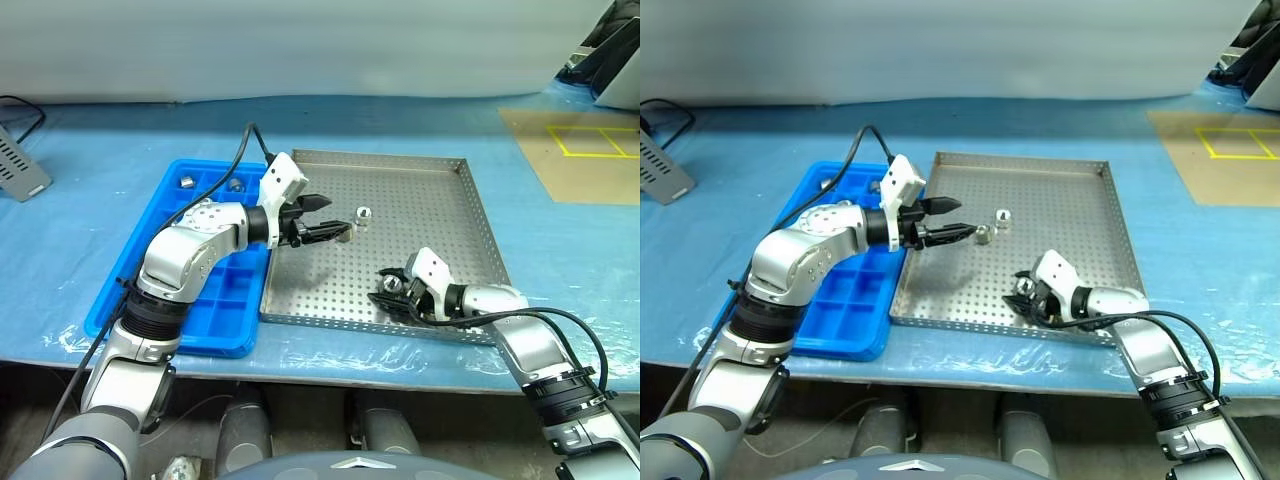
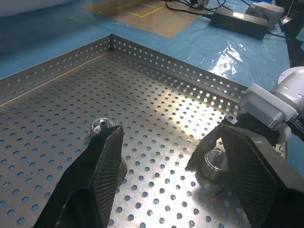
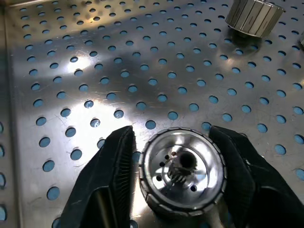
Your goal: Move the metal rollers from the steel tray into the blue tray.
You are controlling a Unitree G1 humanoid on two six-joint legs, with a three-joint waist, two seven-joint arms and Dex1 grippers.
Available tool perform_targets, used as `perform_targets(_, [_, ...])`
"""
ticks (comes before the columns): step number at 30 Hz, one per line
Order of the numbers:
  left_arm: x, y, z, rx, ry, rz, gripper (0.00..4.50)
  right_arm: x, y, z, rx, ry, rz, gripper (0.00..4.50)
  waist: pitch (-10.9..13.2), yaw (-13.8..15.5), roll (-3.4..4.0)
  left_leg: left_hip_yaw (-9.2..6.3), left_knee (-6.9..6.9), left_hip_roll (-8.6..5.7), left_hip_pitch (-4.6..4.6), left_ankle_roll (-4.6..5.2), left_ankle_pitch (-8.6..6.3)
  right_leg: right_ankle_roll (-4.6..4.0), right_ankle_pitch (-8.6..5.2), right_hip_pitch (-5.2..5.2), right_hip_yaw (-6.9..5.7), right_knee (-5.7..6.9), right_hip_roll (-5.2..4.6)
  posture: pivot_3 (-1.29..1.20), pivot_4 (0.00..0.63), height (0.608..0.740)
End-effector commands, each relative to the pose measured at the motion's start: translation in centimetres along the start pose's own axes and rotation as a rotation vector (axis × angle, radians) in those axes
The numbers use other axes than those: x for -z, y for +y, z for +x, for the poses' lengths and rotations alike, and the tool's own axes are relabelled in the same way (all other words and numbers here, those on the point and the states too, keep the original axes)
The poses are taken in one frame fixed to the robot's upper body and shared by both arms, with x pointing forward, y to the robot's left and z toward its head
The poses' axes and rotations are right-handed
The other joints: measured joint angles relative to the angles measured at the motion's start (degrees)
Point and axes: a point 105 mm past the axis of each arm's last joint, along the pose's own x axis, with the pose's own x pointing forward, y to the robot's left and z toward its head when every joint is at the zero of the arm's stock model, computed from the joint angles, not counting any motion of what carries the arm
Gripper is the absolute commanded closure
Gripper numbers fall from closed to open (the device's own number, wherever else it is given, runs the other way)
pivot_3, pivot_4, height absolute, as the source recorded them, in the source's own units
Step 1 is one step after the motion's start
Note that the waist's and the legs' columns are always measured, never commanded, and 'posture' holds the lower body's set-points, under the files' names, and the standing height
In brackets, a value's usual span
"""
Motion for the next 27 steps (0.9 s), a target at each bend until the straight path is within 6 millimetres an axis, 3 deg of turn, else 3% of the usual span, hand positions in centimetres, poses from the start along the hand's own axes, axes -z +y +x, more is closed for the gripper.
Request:
perform_targets(1, [-1.0, -0.4, -0.3, 0.006, -0.025, 0.039, 1.08, 4.3, -0.5, -0.8, 0.027, 0.122, 0.069, 2.83, 0.00, 0.04, 0.00, 0.00, 0.01, 0.00, 0.00, 0.00, 0.00, 0.01, 0.00, 0.00, 0.00, 0.00, 0.00, -0.22, 0.150, 0.740])
perform_targets(4, [-1.0, -0.3, -0.3, 0.000, -0.028, 0.040, 1.08, 4.4, -0.5, -0.7, 0.007, 0.096, 0.080, 2.82, 0.00, 0.09, -0.01, -0.01, 0.05, -0.02, 0.06, 0.00, 0.00, 0.31, -0.18, 0.10, 0.04, -0.01, -0.02, -0.21, 0.150, 0.740])
perform_targets(8, [-1.2, 0.2, -0.4, -0.037, -0.044, 0.042, 1.08, 2.9, -0.8, 0.1, -0.003, 0.036, 0.087, 2.82, -0.02, 0.14, -0.04, -0.05, 0.06, -0.02, 0.07, 0.00, 0.00, 0.38, -0.22, 0.16, 0.04, -0.01, -0.02, -0.19, 0.150, 0.740])
perform_targets(10, [-1.3, 0.5, -0.6, -0.059, -0.051, 0.038, 1.08, 0.7, -0.9, 0.6, -0.029, -0.036, 0.102, 2.82, -0.02, 0.05, -0.05, -0.11, 0.06, -0.01, 0.07, 0.00, 0.00, 0.38, -0.22, 0.13, 0.03, -0.01, -0.01, -0.16, 0.150, 0.740])
perform_targets(15, [-1.8, 0.2, -0.8, -0.075, -0.075, 0.046, 1.08, -7.1, -0.8, 2.2, -0.102, -0.235, 0.091, 2.82, 0.07, -0.08, 0.10, -0.15, -0.05, -0.01, -0.14, -0.08, 0.05, 0.02, -0.01, -0.28, -0.02, 0.09, 0.06, -0.09, 0.150, 0.740])
perform_targets(17, [-1.4, 0.3, -2.6, -0.127, -0.080, 0.054, 1.08, -12.1, -0.8, 3.4, -0.116, -0.323, 0.059, 2.82, 0.11, -0.36, 0.17, -0.15, -0.14, -0.02, -0.53, -0.13, 0.10, -0.12, 0.08, -0.75, -0.03, 0.15, 0.09, -0.05, 0.150, 0.740])
perform_targets(19, [0.7, 1.3, -6.4, -0.199, -0.071, 0.048, 1.08, -14.6, -0.8, 4.4, -0.125, -0.372, 0.069, 2.82, 0.11, -0.89, 0.20, -0.19, -0.21, 0.00, -0.83, -0.14, 0.16, -0.19, 0.10, -1.25, 0.05, 0.25, 0.13, 0.00, 0.150, 0.740])
perform_targets(23, [3.1, 2.5, -11.3, -0.348, -0.071, 0.036, 1.08, -17.3, 0.2, 7.2, -0.226, -0.430, 0.083, 2.82, 0.08, 1.15, 0.15, -0.16, -0.96, 0.02, -0.87, -0.42, 0.37, -0.55, -0.12, -1.26, -0.51, 0.12, 0.17, 0.12, 0.150, 0.740])
perform_targets(27, [3.8, 1.3, -14.1, -0.428, -0.051, 0.049, 1.08, -19.1, 2.1, 9.7, -0.312, -0.470, 0.073, 2.82, 0.12, 4.54, 0.15, -0.25, -1.08, 0.08, -1.05, -0.61, 0.38, -0.71, -0.24, -1.27, -0.87, 0.07, 0.11, 0.22, 0.150, 0.740])
